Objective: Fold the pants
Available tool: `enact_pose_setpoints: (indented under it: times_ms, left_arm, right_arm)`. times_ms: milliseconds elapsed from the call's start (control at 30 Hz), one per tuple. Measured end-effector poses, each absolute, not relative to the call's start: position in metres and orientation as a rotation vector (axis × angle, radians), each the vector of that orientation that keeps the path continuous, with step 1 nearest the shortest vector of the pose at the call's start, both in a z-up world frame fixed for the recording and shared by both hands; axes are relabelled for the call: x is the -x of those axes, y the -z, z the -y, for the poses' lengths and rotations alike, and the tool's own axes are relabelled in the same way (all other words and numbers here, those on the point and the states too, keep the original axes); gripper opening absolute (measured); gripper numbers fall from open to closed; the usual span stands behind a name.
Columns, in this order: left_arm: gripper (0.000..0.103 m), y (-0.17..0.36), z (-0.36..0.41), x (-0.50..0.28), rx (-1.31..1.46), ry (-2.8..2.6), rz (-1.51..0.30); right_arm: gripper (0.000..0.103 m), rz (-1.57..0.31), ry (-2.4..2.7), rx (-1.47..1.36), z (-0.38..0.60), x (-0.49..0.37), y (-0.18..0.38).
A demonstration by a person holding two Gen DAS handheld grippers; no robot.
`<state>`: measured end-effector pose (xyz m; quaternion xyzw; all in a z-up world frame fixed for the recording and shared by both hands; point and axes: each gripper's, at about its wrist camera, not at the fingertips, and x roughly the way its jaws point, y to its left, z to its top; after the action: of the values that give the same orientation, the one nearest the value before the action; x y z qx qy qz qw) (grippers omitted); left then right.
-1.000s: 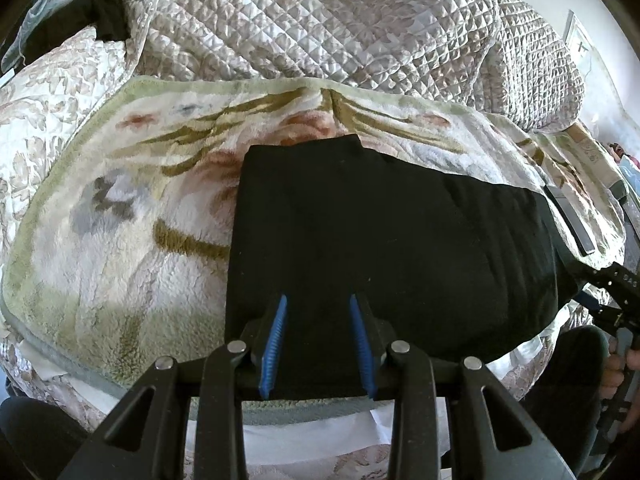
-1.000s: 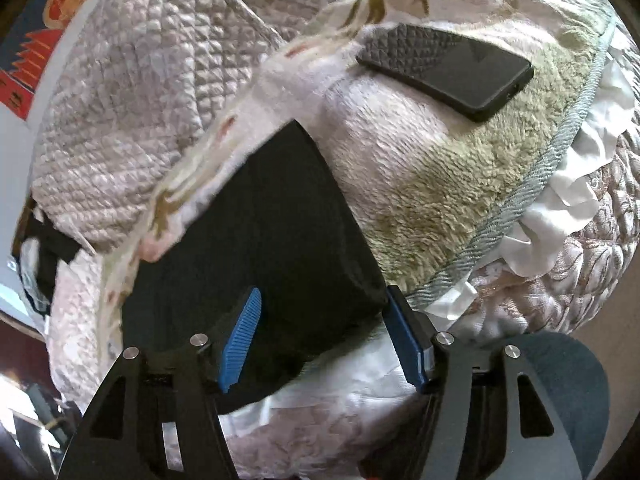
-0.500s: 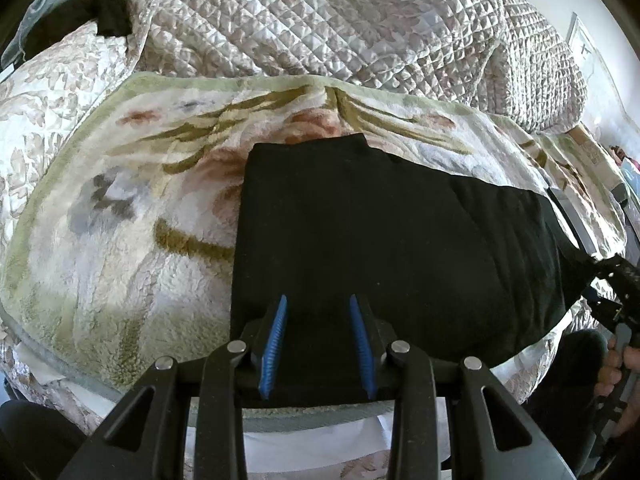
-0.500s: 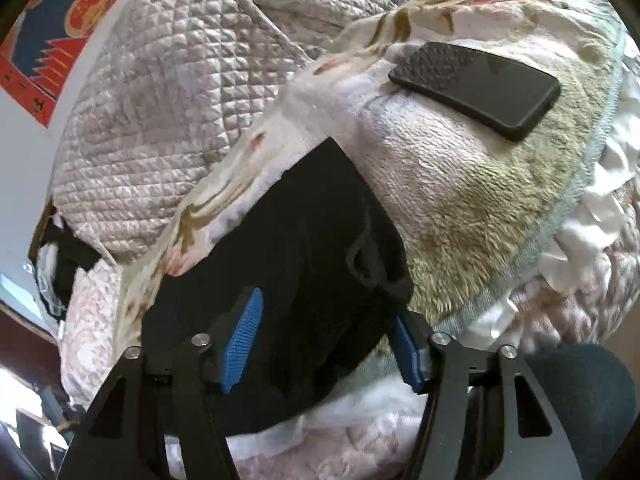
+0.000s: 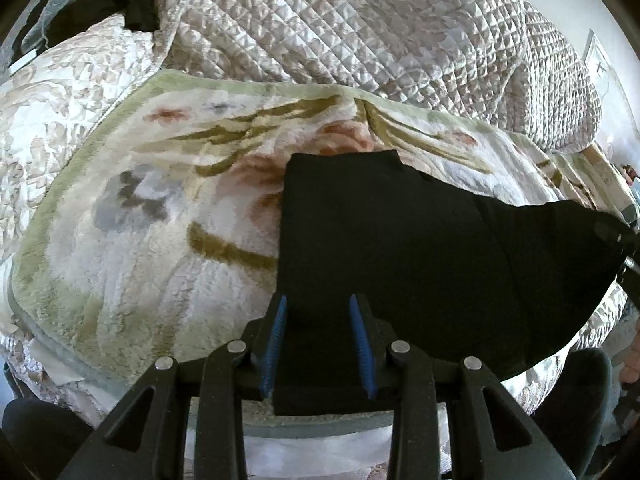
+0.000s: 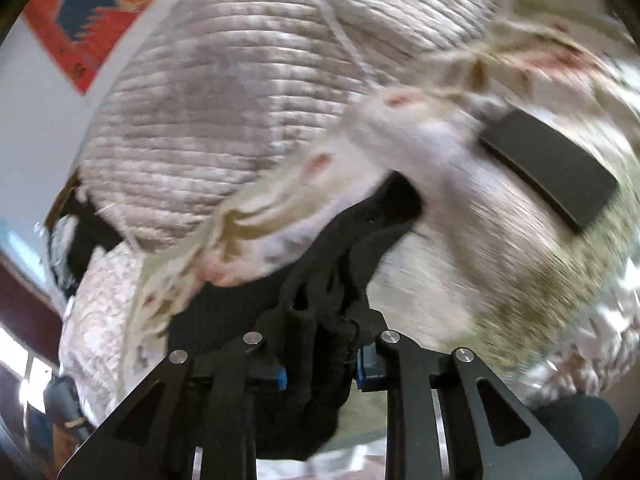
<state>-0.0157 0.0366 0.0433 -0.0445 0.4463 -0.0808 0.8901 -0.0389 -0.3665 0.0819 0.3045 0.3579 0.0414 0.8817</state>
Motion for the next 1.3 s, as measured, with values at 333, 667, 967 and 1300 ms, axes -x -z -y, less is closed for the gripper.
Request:
enact_pose_setpoints:
  times_ms: [333, 667, 967, 1300]
  left_arm:
    - [0.035, -0.052, -0.068, 0.022, 0.145, 0.123, -0.895]
    - [0.035, -0.050, -0.106, 0.029, 0.202, 0.062, -0.888]
    - [0.035, -0.048, -0.116, 0.031, 0.227, 0.054, -0.886]
    - [0.035, -0.049, -0.126, 0.032, 0.251, 0.042, -0.881]
  right_arm:
    - [0.023, -0.768, -0.459, -0.441, 0.230, -0.004, -0.107]
    - [0.023, -0.956, -0.576, -0.282, 0.144, -0.014, -0.040]
    - [0.023, -0.956, -0.633, -0.165, 0.109, 0.000, -0.042]
    - [0.023, -0.947, -0.643, -0.102, 0.095, 0.010, -0.035]
